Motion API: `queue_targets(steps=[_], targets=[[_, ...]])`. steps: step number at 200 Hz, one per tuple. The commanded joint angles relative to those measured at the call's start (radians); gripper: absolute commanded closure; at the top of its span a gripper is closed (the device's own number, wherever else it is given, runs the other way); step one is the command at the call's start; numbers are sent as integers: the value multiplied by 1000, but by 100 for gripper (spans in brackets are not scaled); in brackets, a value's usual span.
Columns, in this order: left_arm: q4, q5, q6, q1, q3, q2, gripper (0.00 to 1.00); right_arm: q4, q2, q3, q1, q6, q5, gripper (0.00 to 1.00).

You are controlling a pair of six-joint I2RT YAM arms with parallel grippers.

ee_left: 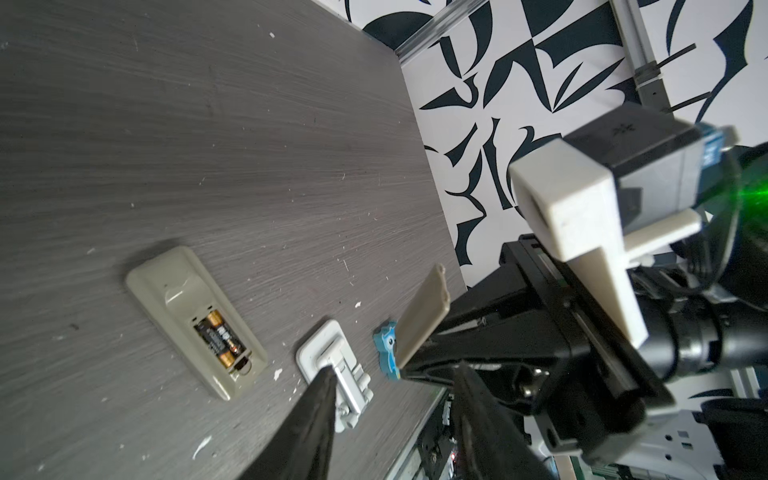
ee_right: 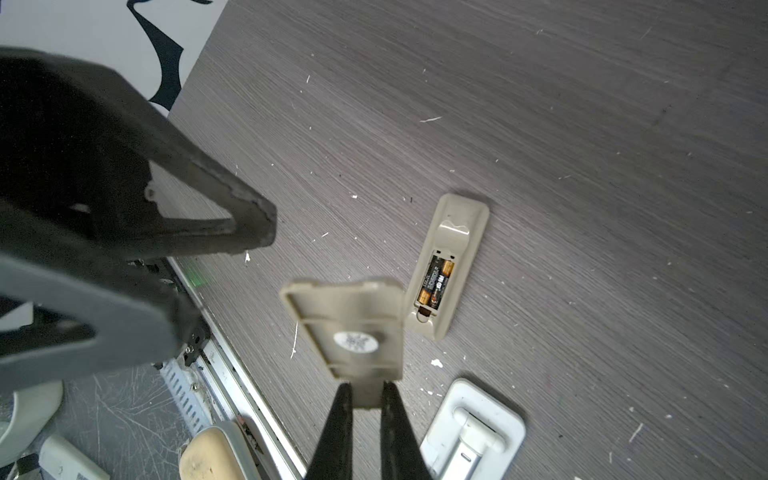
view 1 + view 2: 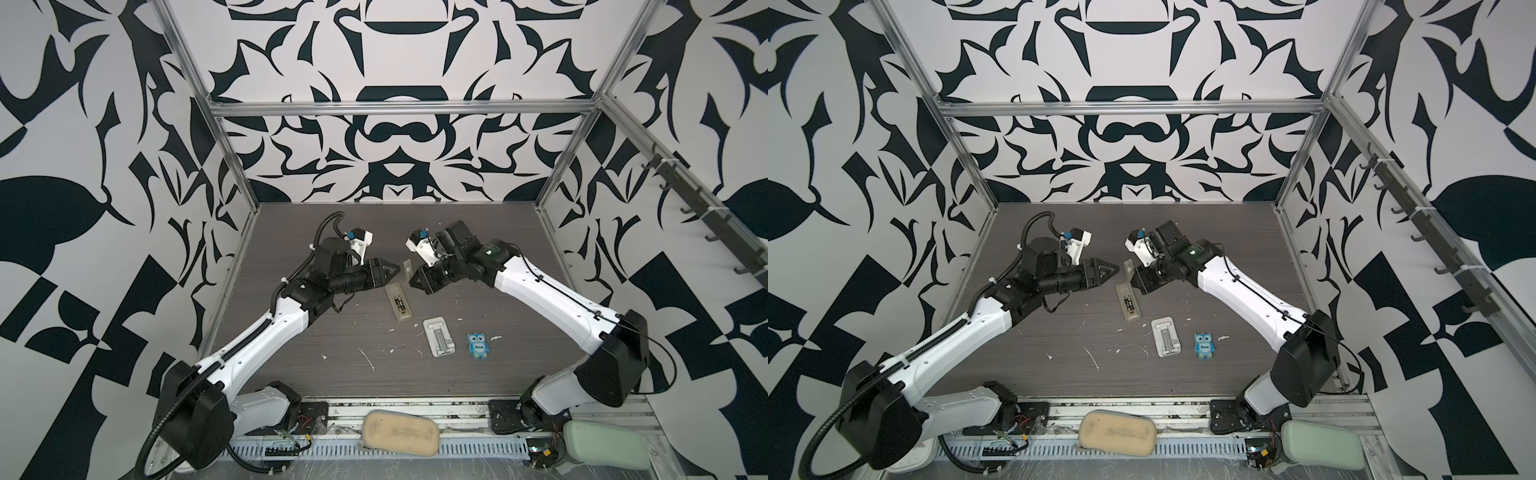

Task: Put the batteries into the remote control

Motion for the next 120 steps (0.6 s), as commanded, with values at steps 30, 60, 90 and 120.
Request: queue_targets(steps=[30, 60, 90, 120], targets=[[83, 30, 17, -13, 117, 128, 50, -44, -8, 25, -44, -77, -72, 100], [51, 55, 38, -19, 148, 151, 50, -22, -9, 2, -47, -59, -79, 100], [61, 40, 40, -36, 154, 159, 51, -29, -17, -3, -55, -65, -75, 100], [46, 10, 40, -71, 167, 170, 53, -21, -28, -18, -55, -62, -84, 100]])
